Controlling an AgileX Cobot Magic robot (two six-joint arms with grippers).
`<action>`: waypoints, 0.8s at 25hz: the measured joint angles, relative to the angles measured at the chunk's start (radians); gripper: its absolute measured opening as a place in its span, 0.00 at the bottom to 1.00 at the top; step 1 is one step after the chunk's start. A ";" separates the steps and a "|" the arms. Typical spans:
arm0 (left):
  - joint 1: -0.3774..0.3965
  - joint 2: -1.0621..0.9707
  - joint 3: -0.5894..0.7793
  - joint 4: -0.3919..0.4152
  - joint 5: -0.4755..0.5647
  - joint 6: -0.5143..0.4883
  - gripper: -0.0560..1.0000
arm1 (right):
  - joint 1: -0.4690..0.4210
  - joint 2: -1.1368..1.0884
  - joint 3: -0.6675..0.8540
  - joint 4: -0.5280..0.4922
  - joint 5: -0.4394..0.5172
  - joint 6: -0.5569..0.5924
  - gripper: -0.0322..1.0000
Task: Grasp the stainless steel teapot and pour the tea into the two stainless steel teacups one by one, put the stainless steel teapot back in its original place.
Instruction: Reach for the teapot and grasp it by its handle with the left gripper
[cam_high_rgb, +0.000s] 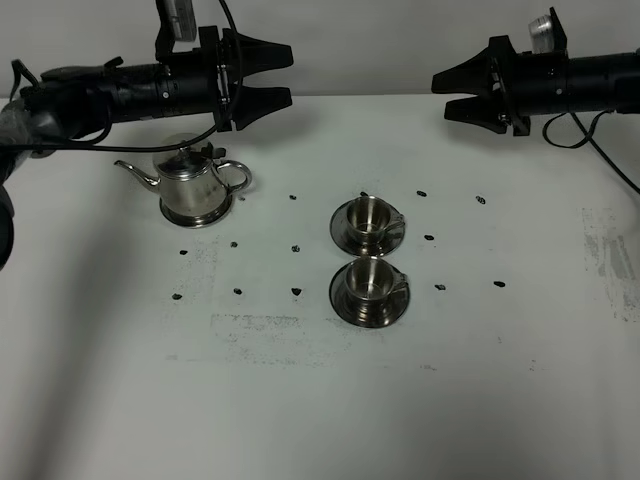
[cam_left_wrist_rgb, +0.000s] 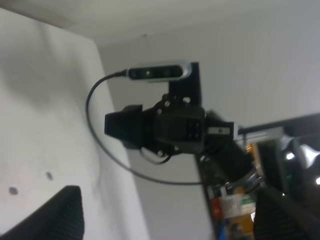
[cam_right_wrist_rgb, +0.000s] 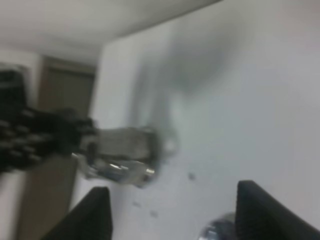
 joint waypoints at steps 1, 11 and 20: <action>0.000 -0.019 -0.023 0.068 -0.016 -0.002 0.69 | 0.000 0.001 -0.032 -0.044 0.000 0.008 0.54; -0.031 -0.134 -0.320 0.907 -0.065 -0.276 0.68 | 0.003 -0.002 -0.386 -0.526 0.003 0.160 0.54; -0.061 -0.284 -0.227 1.184 -0.052 -0.347 0.62 | 0.080 -0.223 -0.232 -0.971 0.006 0.291 0.54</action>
